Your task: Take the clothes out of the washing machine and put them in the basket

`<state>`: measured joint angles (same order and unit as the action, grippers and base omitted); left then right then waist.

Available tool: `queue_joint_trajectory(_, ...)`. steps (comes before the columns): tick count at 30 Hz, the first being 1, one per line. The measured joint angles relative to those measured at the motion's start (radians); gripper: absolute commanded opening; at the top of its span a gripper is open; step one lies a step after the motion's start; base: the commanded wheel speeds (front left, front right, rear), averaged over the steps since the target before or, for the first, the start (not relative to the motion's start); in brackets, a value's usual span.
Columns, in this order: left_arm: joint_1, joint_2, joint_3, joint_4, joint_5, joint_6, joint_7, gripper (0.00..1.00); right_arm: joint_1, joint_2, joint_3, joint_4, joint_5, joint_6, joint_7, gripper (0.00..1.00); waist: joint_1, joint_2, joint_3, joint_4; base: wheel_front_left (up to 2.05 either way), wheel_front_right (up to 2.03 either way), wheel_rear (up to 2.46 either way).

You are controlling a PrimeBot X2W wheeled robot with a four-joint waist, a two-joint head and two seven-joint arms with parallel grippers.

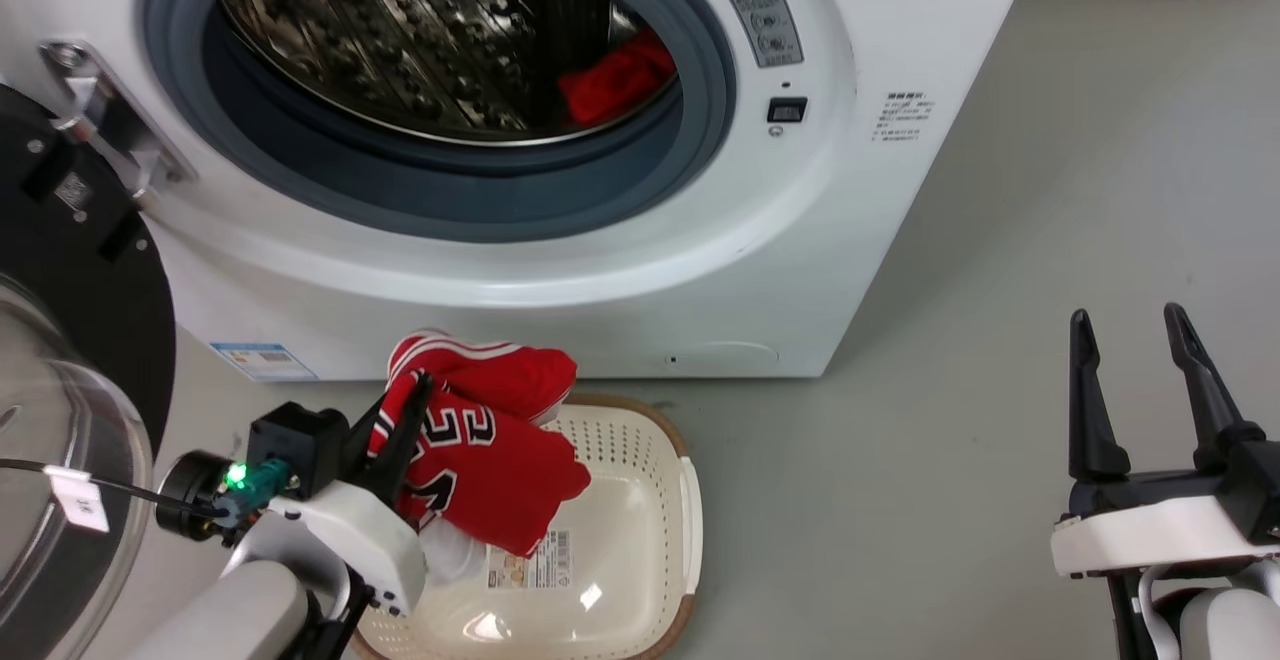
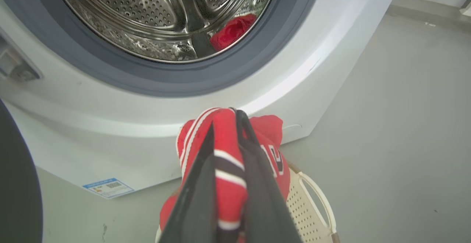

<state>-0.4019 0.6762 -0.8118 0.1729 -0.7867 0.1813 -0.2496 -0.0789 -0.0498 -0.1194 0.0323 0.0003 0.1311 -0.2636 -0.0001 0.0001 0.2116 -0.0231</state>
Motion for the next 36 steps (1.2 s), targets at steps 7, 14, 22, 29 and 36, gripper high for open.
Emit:
queue_joint_trajectory(7, -0.018, -0.085, -0.041, 0.273, 0.01, -0.074, -0.002, 0.0, -0.037, 0.0, 0.011, -0.021, -0.014, 0.0, 0.0, 1.0, 0.0001, 0.0, 0.103, -0.016, 0.0, 0.0, 0.0)
queue_joint_trajectory(14, -0.127, -0.178, -0.028, 0.546, 0.01, -0.157, -0.009, 0.0, -0.085, 0.0, 0.008, -0.045, -0.028, 0.0, 0.0, 1.0, 0.0002, 0.0, 0.226, -0.038, 0.0, 0.0, 0.0)
queue_joint_trajectory(22, -0.254, -0.257, -0.013, 0.81, 0.027, -0.218, -0.012, 0.0, -0.113, 0.0, 0.007, -0.067, -0.039, 0.0, 0.0, 1.0, 0.0003, 0.0, 0.357, -0.058, 0.0, 0.0, 0.0)
queue_joint_trajectory(29, -0.315, -0.305, 0.023, 0.949, 0.027, -0.235, -0.013, 0.0, -0.134, 0.0, 0.003, -0.095, -0.049, 0.0, 0.0, 1.0, 0.0003, -0.0001, 0.454, -0.07, 0.0, 0.0, 0.0)
queue_joint_trajectory(36, -0.391, -0.34, 0.088, 0.969, 0.065, -0.233, -0.013, 0.0, -0.145, 0.0, -0.018, -0.149, -0.072, 0.0, 0.0, 1.0, 0.0002, 0.0, 0.55, -0.047, 0.0, 0.0, 0.0)
